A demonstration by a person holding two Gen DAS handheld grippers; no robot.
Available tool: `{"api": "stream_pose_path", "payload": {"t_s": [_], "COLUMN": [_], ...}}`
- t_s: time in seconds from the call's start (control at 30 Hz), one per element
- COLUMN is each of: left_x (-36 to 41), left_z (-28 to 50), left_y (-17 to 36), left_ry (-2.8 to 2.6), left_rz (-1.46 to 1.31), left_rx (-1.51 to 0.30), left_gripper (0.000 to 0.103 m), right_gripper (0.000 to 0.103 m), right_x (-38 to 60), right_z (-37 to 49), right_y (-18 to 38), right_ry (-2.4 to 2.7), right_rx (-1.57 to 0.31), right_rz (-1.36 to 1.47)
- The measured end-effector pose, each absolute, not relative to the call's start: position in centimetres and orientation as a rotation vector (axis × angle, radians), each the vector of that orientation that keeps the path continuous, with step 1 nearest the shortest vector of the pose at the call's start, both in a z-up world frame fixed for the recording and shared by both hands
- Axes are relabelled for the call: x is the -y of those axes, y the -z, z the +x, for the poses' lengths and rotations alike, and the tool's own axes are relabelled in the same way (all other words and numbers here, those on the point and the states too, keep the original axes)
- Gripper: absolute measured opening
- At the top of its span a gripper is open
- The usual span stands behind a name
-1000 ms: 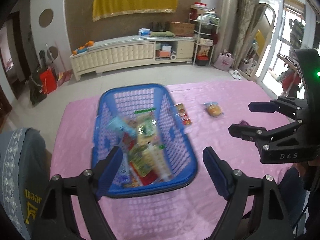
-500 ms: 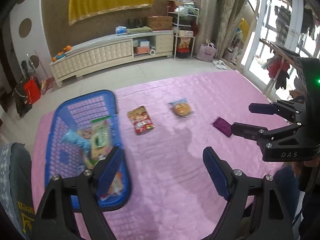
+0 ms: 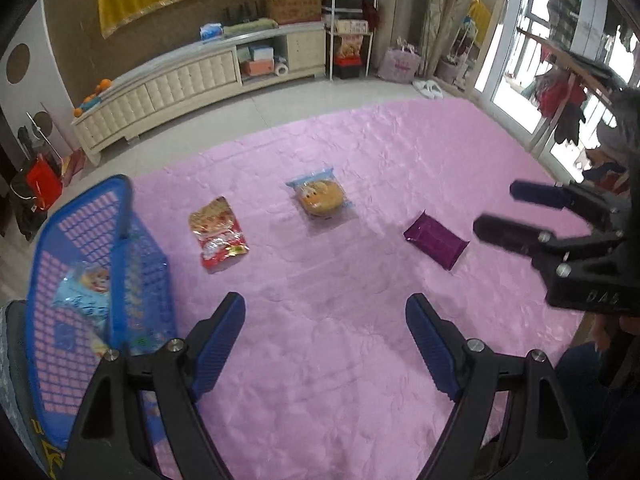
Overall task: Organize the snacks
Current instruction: 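Move both tools away from the basket toward the remaining snacks, then grasp the purple snack pack with the right gripper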
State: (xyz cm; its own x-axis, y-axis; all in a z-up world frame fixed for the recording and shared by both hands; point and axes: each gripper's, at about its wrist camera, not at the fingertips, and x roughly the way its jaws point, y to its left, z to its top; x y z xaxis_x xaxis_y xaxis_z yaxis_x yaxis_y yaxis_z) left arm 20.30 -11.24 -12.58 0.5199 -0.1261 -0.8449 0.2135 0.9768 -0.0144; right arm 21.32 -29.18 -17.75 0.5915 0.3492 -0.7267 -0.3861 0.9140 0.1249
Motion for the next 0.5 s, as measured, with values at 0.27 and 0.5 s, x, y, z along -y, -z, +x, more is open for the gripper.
{"api": "stream_pose_path", "payload": {"t_s": [0.27, 0.5], "left_x": [13.0, 13.5], "left_z": [23.9, 25.5], "left_y": [17.0, 18.9], "left_ry": [0.177, 0.178], "left_rz": [0.073, 0.032], "left_rx": [-1.083, -1.123], "left_gripper": [0.081, 0.081], "right_gripper": [0.083, 0.083], "right_x": [30.3, 29.7], "right_z": [25.0, 26.3], "right_y": [22.3, 25.3], "right_ry": [-0.433, -0.409], "right_rx": [-0.867, -0.915], "right_rz": [-0.044, -0.185]}}
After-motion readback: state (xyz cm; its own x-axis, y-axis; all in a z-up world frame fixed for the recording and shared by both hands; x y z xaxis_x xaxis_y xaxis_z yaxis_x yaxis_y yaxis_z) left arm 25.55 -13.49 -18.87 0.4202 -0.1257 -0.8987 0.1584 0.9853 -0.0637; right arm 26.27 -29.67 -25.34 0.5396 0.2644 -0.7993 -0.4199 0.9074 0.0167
